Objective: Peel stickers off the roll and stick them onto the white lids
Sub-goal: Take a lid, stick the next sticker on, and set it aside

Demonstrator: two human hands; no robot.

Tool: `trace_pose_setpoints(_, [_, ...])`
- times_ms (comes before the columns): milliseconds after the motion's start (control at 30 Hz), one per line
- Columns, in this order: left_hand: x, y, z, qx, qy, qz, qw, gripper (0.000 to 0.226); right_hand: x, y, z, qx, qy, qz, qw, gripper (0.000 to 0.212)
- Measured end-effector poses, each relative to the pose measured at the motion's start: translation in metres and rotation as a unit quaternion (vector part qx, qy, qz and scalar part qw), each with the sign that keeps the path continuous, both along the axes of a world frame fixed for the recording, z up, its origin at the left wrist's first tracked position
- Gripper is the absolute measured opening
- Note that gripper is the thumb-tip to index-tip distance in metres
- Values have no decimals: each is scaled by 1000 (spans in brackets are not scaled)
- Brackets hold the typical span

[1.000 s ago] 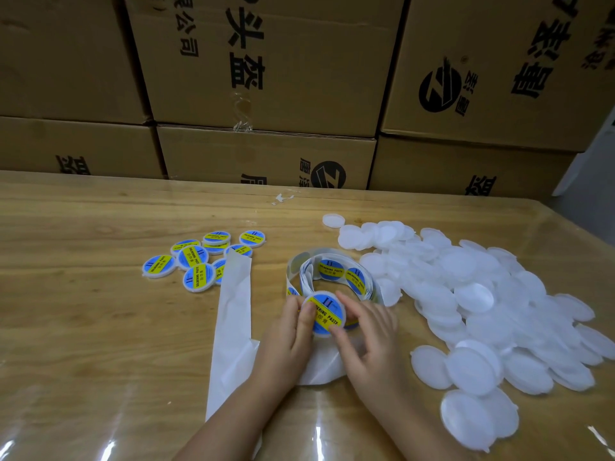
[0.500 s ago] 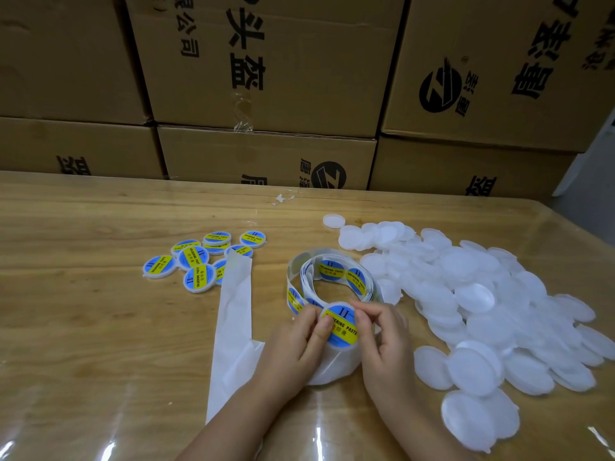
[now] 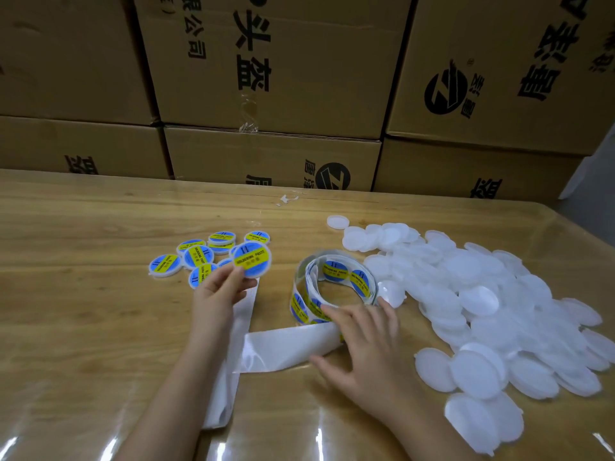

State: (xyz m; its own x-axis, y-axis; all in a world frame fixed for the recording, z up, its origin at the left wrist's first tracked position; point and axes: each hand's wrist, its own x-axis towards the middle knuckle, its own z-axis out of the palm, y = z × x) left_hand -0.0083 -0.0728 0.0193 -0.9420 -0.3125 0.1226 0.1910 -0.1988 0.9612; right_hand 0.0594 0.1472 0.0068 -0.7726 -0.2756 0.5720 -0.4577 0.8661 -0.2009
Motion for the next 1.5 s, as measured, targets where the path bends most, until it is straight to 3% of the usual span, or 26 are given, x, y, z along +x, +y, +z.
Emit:
trace_pose_setpoints(167, [-6, -16, -7, -5, -48, 73, 996, 15, -2, 1, 0, -17, 59, 5, 998, 15])
trace_pose_setpoints(267, [-10, -29, -13, -91, -69, 122, 986, 13, -2, 1, -2, -12, 65, -2, 998, 20])
trace_pose_setpoints(533, [-16, -43, -24, -289, -143, 186, 928, 36, -4, 3, -4, -37, 62, -36, 997, 17])
trace_pose_setpoints(667, [-10, -36, -18, -377, -125, 174, 901, 27, -5, 3, -6, -47, 68, -34, 996, 15])
trace_pose_setpoints(700, [-7, -32, -17, -418, -108, 158, 888, 23, -6, 3, -6, -50, 69, -33, 996, 15])
trace_pose_setpoints(833, [0, -19, -15, -613, -75, 136, 775, 19, -7, 3, -7, -52, 70, -33, 996, 13])
trace_pose_setpoints(967, [1, -18, -15, -665, -50, 121, 735, 12, -6, 3, -6, -59, 76, -31, 995, 13])
trace_pose_setpoints(1300, [1, -20, -21, -671, -45, 82, 736, 21, -6, 1, -4, -58, 81, -28, 995, 14])
trace_pose_setpoints(1500, [-3, -23, -23, -611, -55, 80, 786, 27, -7, 2, -5, -60, 86, -29, 994, 13])
